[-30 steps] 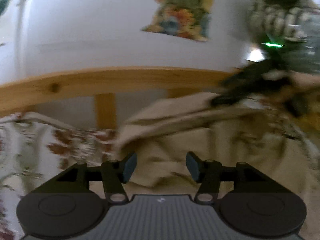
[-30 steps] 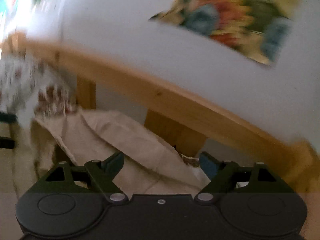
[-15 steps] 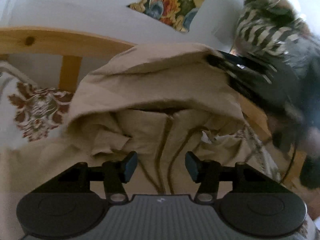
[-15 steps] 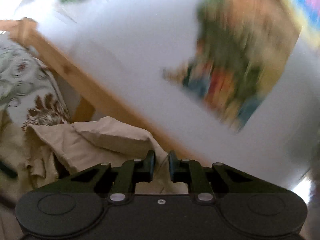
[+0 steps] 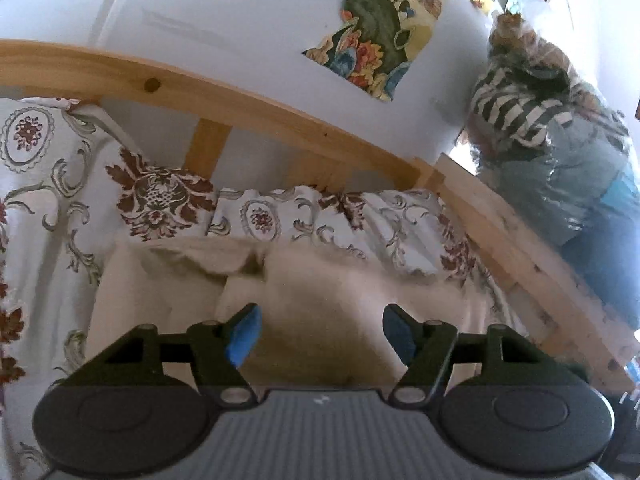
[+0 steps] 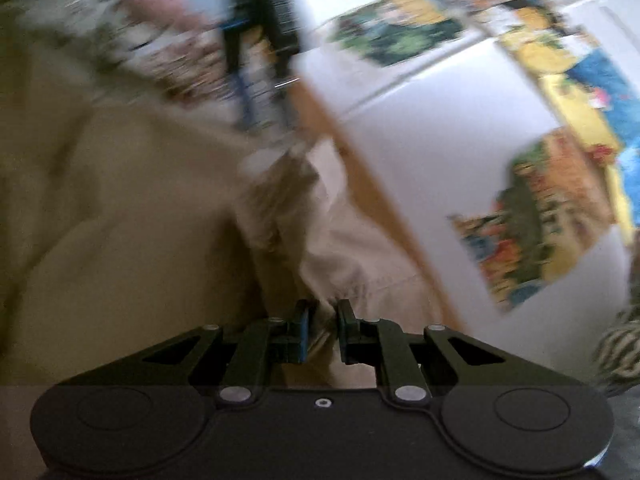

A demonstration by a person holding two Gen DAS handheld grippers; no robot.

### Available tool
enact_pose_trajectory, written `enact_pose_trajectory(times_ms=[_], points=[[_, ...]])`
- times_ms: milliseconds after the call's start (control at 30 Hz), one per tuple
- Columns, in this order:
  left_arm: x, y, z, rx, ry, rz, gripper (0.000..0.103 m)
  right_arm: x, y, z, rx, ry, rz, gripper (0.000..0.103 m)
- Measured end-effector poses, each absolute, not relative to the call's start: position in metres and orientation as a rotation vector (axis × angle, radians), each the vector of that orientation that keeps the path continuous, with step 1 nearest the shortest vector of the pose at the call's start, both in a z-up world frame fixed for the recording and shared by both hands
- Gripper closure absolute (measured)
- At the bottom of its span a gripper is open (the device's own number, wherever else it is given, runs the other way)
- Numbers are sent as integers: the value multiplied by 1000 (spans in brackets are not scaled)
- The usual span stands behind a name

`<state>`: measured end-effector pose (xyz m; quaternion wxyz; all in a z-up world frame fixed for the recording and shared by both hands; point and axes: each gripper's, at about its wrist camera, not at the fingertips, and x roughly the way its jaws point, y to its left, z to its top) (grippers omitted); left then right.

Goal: Fold large clothes

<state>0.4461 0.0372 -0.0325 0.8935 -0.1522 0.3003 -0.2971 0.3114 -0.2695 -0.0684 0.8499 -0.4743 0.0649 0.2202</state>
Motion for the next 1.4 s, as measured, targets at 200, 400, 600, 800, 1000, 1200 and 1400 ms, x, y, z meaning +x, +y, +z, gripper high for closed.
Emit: enact_pose_trajectory(times_ms=[200,400,600,800,1000,1200,1400], points=[[448,6,-47,-260,670,-555,32,288,-280,-86,-982,337,551,75],[460,-25,-91,-24,839,-375,37,281,-317,-26,-497,315,459,36],[454,-32,-104,11,850,-320,37,355,-364,-20,12,486,203,40],[454,-42,-115,65,861,-281,36,400,-365,-85,-112,651,53,73],[428,-27,-98,-64,810,-275,22,375,-361,-75,-115,587,-2,62],[413,-55,-102,59,853,-242,22,358,-328,-55,-176,455,36,46],[363,-25,-72,-43,841,-306,10,363,-314,-59,-208,626,25,52]])
